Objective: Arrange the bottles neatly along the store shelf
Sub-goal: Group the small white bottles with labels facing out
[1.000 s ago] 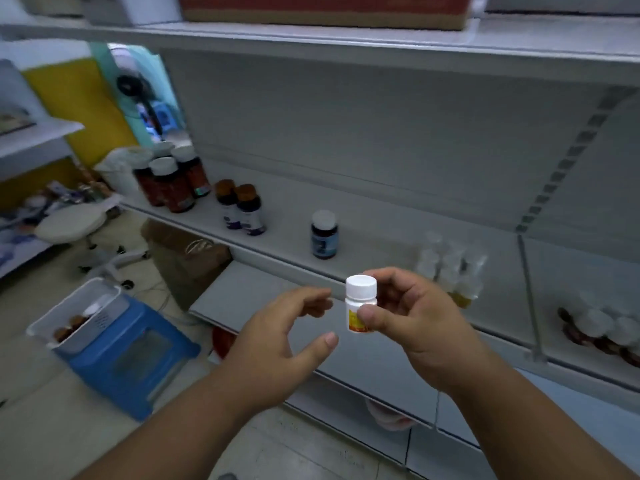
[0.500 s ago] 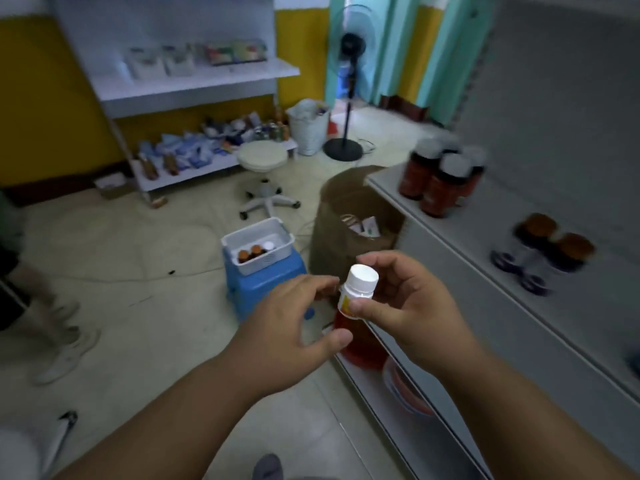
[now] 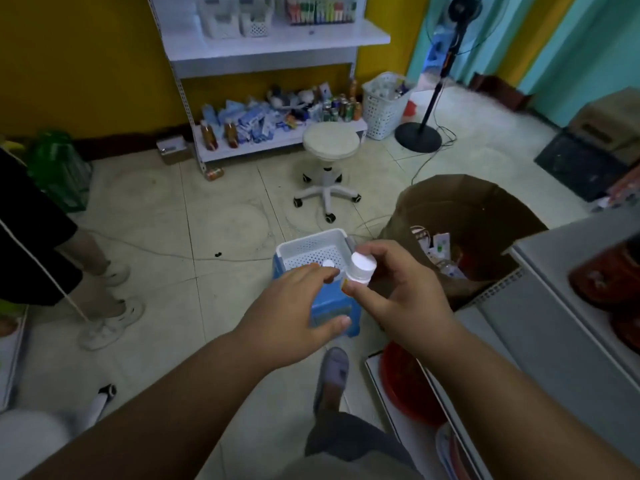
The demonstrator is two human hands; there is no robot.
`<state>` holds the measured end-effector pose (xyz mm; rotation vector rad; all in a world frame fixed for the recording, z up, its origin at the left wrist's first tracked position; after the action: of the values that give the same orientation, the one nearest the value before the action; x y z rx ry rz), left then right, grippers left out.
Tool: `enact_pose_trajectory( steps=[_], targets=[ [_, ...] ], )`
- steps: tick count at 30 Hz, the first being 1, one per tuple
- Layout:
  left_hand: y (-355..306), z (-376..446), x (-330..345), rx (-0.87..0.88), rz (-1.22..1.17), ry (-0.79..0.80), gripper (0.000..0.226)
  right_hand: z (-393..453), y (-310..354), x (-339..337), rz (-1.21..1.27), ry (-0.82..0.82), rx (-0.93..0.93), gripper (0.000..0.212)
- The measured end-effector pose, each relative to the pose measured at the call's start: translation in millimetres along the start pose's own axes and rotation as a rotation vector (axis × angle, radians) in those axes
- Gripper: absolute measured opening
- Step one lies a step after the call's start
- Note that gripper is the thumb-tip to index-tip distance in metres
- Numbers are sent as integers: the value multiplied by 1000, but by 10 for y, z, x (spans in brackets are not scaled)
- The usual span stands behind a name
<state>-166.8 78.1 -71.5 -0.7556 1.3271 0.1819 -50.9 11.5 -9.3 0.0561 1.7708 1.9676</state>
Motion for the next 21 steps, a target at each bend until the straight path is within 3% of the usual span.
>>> enact_pose_trajectory(
  steps=[12, 16, 21],
  targets=[
    [1204, 1705, 701, -126, 89, 69, 64, 2018, -1512, 111, -196, 131, 93, 34],
    [1713, 1889, 1258, -211, 115, 30, 58, 2317, -2359, 531, -328, 244, 183, 36],
    [2525, 1819, 2079, -376, 114, 179, 45, 2501, -3373, 1269, -456, 395, 261, 30]
  ],
)
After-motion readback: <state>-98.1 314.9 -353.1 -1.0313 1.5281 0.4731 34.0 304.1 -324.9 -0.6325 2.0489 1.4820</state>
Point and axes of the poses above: each hand's wrist, its own z-axis towards the middle knuckle, its own x-axis out of the palm, y = z × x, the point moved 10 cm from there along z, towards the middle knuckle, and after that the axes turned 15 degrees about z, right-handed, at the moved point
